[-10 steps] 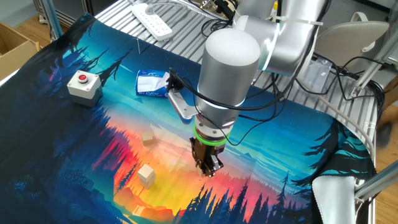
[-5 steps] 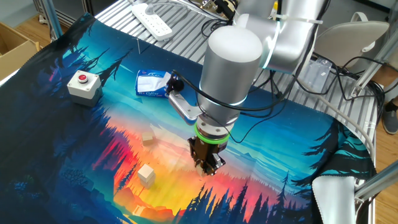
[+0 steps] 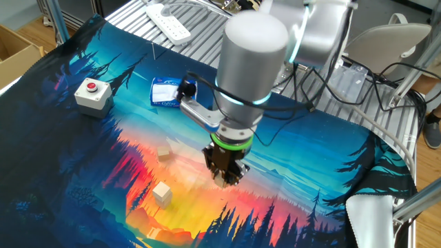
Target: Stack the blocks in a vertical line of five
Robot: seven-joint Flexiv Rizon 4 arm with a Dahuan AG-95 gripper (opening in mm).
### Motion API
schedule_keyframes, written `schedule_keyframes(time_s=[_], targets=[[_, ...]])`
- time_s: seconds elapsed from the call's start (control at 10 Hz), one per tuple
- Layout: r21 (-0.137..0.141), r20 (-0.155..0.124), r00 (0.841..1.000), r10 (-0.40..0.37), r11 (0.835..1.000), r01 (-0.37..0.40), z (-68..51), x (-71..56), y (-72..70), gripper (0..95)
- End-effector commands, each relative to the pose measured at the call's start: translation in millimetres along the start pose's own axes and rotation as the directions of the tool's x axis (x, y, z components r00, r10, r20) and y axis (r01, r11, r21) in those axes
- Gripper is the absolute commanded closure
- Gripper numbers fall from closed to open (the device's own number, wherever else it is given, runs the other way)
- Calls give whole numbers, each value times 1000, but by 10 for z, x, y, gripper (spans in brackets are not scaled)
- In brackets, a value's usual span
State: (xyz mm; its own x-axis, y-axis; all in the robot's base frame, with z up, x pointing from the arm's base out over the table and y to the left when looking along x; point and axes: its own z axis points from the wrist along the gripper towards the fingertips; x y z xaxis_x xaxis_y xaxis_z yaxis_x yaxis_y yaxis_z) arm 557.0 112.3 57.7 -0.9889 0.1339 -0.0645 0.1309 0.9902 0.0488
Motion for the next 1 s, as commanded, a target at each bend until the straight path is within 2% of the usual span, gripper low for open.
schedule_keyframes(time_s=[0.1,0.5,0.6,1.0], targets=[[-17,-9,995,-99,995,99,-122,-76,-27,950],[-24,-36,982,-185,983,184,-350,-318,-120,950],[-24,-49,977,-209,978,208,-440,-418,-174,950],[-15,-60,963,-264,965,263,-644,-723,-352,950]])
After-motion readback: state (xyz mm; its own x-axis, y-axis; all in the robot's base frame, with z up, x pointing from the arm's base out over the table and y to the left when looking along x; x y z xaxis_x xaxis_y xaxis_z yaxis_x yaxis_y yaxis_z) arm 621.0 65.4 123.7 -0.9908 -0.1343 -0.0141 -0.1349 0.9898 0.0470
